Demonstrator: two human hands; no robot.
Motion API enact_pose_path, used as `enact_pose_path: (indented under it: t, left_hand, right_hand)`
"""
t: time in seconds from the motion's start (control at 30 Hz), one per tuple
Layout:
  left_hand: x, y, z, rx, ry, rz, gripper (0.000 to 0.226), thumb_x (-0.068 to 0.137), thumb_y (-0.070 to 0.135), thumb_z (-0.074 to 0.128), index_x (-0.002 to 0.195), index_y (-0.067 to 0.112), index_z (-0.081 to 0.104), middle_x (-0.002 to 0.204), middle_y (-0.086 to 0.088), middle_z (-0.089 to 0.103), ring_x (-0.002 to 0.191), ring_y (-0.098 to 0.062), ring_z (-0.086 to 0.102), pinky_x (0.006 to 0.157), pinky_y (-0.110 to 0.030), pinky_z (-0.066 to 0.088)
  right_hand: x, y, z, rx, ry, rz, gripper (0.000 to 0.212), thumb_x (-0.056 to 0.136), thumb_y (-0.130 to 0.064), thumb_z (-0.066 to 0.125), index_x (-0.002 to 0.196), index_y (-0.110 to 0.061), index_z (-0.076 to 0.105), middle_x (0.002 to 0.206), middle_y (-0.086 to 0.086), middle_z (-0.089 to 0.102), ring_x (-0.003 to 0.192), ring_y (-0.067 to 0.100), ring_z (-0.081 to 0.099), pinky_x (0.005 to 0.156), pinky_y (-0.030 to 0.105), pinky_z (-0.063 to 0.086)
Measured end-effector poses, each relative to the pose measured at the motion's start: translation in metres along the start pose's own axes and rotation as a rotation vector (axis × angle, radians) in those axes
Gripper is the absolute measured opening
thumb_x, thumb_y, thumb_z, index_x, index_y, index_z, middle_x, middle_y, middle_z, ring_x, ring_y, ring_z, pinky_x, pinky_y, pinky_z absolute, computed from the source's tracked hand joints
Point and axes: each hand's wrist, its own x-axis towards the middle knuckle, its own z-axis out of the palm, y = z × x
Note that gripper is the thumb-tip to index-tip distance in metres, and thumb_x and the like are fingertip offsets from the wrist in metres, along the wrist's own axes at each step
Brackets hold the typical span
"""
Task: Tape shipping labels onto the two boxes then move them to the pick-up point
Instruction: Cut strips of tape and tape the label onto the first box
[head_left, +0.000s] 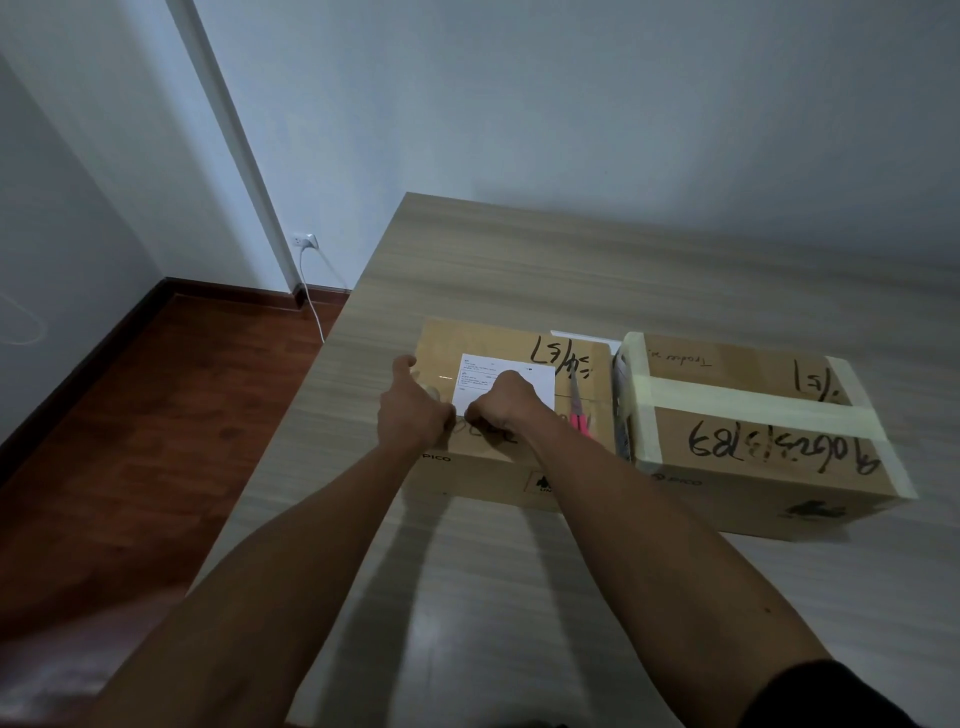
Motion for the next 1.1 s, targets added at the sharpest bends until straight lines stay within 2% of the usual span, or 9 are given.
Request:
enact_pose_path:
  t: [0.2,0.33,0.47,0.57,0.67,0.8,0.9,0.97,1.1]
  left_hand:
    - [0.0,-0.002,-0.003,0.039,0.016,0.024,0.101,0.069,0.015,0.09,0.149,0.026,0.029,0.119,-0.017,0.064,0.093,-0.029,0.058,0.08,-0.038,0.051]
    - [0.002,-0.004,-0.007,0.079,0.019,0.057,0.112,0.067,0.021,0.094,0.152,0.03,0.022,0.102,-0.007,0.055,0.091,-0.027,0.058,0.081,-0.041,0.055]
    - [0.0,-0.005,-0.01,0.088,0.028,0.061,0.117,0.068,0.022,0.093,0.154,0.035,0.016,0.094,-0.003,0.055,0.084,-0.022,0.057,0.082,-0.043,0.056]
    - [-0.003,-0.01,-0.013,0.008,-0.025,0.157,0.114,0.073,0.016,0.091,0.155,0.038,0.015,0.092,-0.003,0.065,0.072,-0.013,0.064,0.068,-0.035,0.056]
    - [-0.009,-0.01,-0.017,-0.098,-0.091,0.281,0.111,0.076,0.011,0.088,0.155,0.041,0.016,0.111,-0.001,0.062,0.076,-0.008,0.068,0.064,-0.024,0.053]
    - [-0.023,0.007,-0.015,-0.12,-0.121,0.438,0.098,0.085,0.004,0.075,0.159,0.029,0.016,0.079,0.003,0.066,0.062,-0.011,0.064,0.055,-0.019,0.049]
    - [-0.029,0.017,-0.009,-0.172,-0.158,0.539,0.089,0.088,0.002,0.064,0.158,0.023,0.014,0.07,-0.009,0.06,0.058,-0.02,0.057,0.056,-0.033,0.047]
    - [-0.033,0.023,-0.006,-0.198,-0.189,0.592,0.076,0.092,0.008,0.053,0.157,0.019,0.016,0.072,-0.013,0.054,0.056,-0.014,0.049,0.057,-0.033,0.042]
    - [-0.039,0.028,-0.004,-0.232,-0.215,0.644,0.064,0.094,0.015,0.039,0.155,0.014,0.021,0.094,-0.017,0.052,0.076,-0.014,0.05,0.075,-0.033,0.045]
  right_hand:
    - [0.005,0.001,-0.003,-0.05,0.012,0.039,0.036,0.07,-0.028,0.091,0.087,-0.009,0.065,0.085,0.011,0.071,0.074,0.027,0.071,0.057,0.029,0.049]
    - [0.004,0.012,-0.012,-0.012,0.025,0.059,0.051,0.069,-0.041,0.095,0.088,-0.008,0.061,0.078,0.007,0.067,0.062,0.019,0.061,0.053,0.027,0.045]
    - [0.0,0.017,-0.017,0.009,0.005,0.043,0.048,0.068,-0.027,0.096,0.098,-0.003,0.066,0.086,0.013,0.074,0.059,0.021,0.062,0.051,0.026,0.046]
    - [-0.007,0.018,-0.023,0.034,0.0,-0.013,0.026,0.077,-0.014,0.087,0.087,-0.002,0.066,0.082,0.016,0.073,0.056,0.018,0.06,0.05,0.023,0.044]
    - [-0.016,0.019,-0.028,0.132,0.056,-0.098,0.023,0.091,-0.013,0.073,0.086,0.008,0.067,0.089,0.024,0.071,0.061,0.018,0.058,0.053,0.024,0.042]
    - [-0.037,0.013,-0.04,0.332,0.053,-0.18,0.017,0.101,-0.01,0.06,0.109,0.0,0.071,0.101,0.016,0.074,0.066,0.014,0.064,0.05,0.02,0.047]
    - [-0.042,0.009,-0.043,0.409,0.046,-0.219,0.019,0.102,-0.013,0.058,0.11,-0.005,0.074,0.103,0.014,0.076,0.07,0.013,0.069,0.058,0.025,0.052]
    - [-0.046,0.011,-0.047,0.464,0.059,-0.219,0.02,0.102,-0.015,0.058,0.108,-0.008,0.075,0.101,0.011,0.076,0.072,0.013,0.07,0.06,0.026,0.054]
    - [-0.054,0.018,-0.052,0.527,0.083,-0.209,0.019,0.1,-0.019,0.059,0.105,-0.012,0.076,0.1,0.008,0.077,0.075,0.014,0.07,0.063,0.027,0.053]
